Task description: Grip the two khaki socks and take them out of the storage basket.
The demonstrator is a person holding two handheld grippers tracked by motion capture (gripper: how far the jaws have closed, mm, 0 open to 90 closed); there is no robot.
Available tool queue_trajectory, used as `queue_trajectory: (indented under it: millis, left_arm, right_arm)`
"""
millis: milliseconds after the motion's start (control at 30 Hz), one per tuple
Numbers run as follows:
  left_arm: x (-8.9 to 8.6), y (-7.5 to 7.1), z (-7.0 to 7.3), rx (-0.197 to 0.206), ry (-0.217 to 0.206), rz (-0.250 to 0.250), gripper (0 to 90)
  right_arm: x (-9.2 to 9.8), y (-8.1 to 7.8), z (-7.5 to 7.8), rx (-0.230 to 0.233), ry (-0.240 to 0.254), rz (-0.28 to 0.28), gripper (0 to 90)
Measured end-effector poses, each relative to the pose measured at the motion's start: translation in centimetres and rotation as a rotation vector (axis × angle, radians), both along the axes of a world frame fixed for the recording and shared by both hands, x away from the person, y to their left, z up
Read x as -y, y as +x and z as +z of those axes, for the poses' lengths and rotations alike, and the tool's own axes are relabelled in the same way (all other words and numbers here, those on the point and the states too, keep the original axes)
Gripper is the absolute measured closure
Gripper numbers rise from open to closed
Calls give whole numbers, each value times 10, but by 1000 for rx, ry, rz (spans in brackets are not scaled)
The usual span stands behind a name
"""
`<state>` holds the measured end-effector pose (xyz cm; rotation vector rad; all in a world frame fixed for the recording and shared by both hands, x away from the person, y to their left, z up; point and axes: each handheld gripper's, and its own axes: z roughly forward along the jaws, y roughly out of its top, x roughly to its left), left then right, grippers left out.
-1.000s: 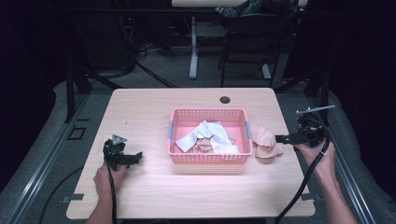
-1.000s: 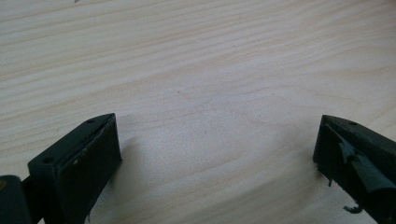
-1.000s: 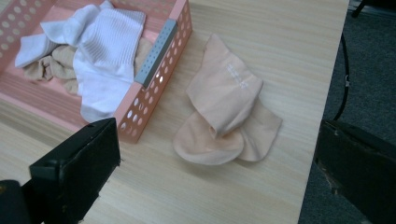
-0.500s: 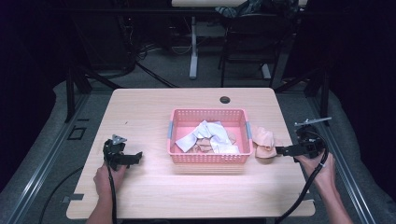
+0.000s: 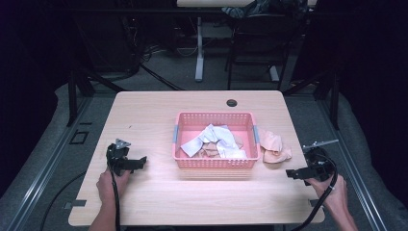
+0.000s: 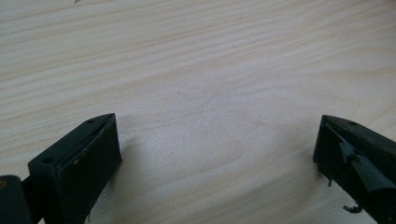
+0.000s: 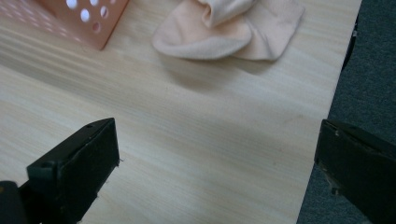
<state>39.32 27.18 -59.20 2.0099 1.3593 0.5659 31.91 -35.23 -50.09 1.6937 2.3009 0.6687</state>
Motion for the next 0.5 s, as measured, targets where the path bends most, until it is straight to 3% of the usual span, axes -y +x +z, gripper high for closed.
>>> queue_trajectory:
  millis: [200, 500]
  left_arm:
    - [0, 0, 0, -2, 0, 0, 4]
    - [0, 0, 0, 0, -1, 1, 4]
  right_arm:
    - [8, 0, -19, -55, -2, -19, 0]
    - [11, -2, -20, -41, 5, -50, 0]
